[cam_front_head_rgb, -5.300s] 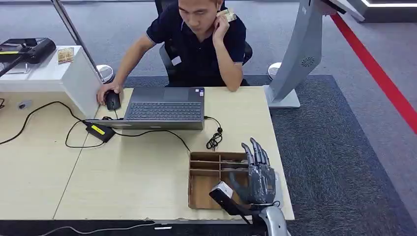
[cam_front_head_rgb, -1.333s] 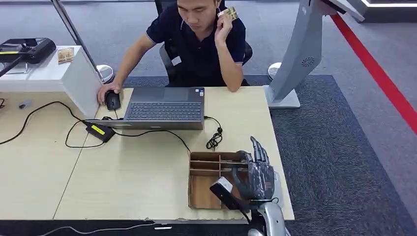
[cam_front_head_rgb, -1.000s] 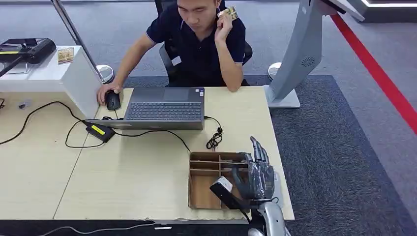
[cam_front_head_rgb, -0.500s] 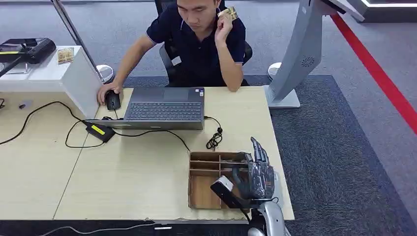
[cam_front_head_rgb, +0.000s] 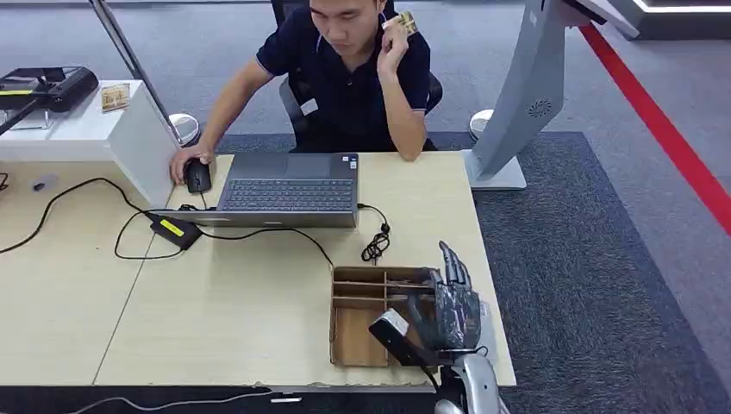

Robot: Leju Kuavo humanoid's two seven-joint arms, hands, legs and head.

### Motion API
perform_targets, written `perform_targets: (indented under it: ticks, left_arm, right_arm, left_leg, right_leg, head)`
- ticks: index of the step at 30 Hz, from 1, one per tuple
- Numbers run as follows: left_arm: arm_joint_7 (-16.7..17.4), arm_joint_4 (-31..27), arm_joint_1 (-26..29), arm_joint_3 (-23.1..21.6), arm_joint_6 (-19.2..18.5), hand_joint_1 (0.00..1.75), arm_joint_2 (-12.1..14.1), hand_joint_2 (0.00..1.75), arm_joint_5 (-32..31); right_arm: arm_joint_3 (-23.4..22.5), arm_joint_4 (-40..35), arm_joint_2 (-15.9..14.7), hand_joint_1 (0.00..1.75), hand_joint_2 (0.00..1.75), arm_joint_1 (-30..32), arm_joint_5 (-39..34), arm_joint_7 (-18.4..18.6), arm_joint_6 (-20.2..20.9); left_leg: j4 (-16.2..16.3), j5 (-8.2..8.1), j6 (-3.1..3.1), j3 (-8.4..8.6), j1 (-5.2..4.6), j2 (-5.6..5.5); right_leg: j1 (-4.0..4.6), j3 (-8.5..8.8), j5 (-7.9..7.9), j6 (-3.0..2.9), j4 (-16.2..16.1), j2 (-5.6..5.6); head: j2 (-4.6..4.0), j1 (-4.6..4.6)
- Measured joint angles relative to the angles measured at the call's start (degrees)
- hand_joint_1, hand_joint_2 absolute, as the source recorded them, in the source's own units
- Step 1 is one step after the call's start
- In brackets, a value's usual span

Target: Pass the card to the sensor for recognition and then transmit it.

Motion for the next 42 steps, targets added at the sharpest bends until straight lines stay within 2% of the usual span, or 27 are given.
perform_targets:
  ticks: [2, 4, 6, 7, 11, 31, 37, 42]
  left_arm:
    - [0.0, 0.0, 0.0, 0.0, 0.0, 0.0, 0.0, 0.0, 0.0]
    - [0.0, 0.0, 0.0, 0.0, 0.0, 0.0, 0.0, 0.0, 0.0]
    - [0.0, 0.0, 0.0, 0.0, 0.0, 0.0, 0.0, 0.0, 0.0]
    - [0.0, 0.0, 0.0, 0.0, 0.0, 0.0, 0.0, 0.0, 0.02]
    - [0.0, 0.0, 0.0, 0.0, 0.0, 0.0, 0.0, 0.0, 0.02]
    - [-0.07, 0.0, 0.0, 0.0, 0.0, 0.0, 0.0, 0.0, 0.0]
    - [-0.04, 0.02, 0.03, 0.02, 0.52, 0.0, 0.0, 0.0, 0.55]
    - [0.09, 0.02, 0.12, 0.11, 1.33, 0.0, 0.0, 0.0, 1.38]
  right_arm:
    - [0.02, 0.11, 0.02, 1.03, 1.75, -0.01, -0.04, 0.0, 0.0]
    - [0.02, 0.22, 0.02, 1.4, 1.75, -0.01, -0.11, 0.0, 0.0]
    - [0.02, 0.29, 0.07, 1.45, 1.75, -0.02, -0.11, 0.0, 0.0]
    - [0.02, 0.35, 0.07, 1.59, 1.75, -0.02, -0.11, 0.0, 0.0]
    - [0.02, 0.7, 0.15, 1.75, 1.75, -0.13, -0.13, 0.0, -0.02]
    - [-0.35, 0.92, 0.33, 1.75, 1.75, -0.22, 0.07, -0.77, -0.02]
    - [-2.47, -0.99, 0.48, 1.75, 1.75, 1.35, -6.79, -5.83, -0.07]
    - [-6.54, -7.17, 0.66, 1.75, 1.75, 4.84, -11.81, -9.86, -0.2]
  left_leg:
    - [0.0, 0.0, 0.0, 0.0, 0.0, 0.0]
    - [0.0, 0.0, 0.0, 0.0, 0.0, 0.0]
    - [0.0, 0.0, 0.0, 0.0, 0.0, 0.0]
    - [0.0, 0.0, 0.0, 0.0, 0.0, 0.0]
    - [0.0, 0.0, 0.0, 0.01, 0.0, 0.0]
    - [0.0, 0.0, -0.01, 0.02, 0.0, 0.0]
    - [0.0, 0.0, 0.0, 0.01, 0.0, 0.0]
    - [0.0, 0.0, 0.0, 0.01, 0.0, -0.01]
  right_leg:
    - [0.0, 0.0, 0.0, 0.0, 0.0, 0.0]
    - [0.0, 0.0, 0.0, 0.0, 0.0, 0.0]
    - [0.0, 0.0, 0.0, 0.0, 0.0, 0.0]
    - [0.0, 0.0, 0.0, 0.0, 0.0, 0.0]
    - [0.0, 0.0, 0.0, 0.0, 0.0, 0.0]
    - [0.0, 0.0, 0.0, 0.0, 0.0, 0.0]
    - [0.0, 0.0, 0.0, 0.0, 0.0, 0.0]
    - [0.0, 0.0, 0.0, 0.0, -0.02, 0.0]
  head:
    - [0.0, 0.0]
    - [0.0, 0.0]
    - [0.0, 0.0]
    - [0.0, 0.0]
    - [0.0, 0.0]
    - [0.0, 0.0]
    - [0.0, 0.0]
    - [0.0, 0.0]
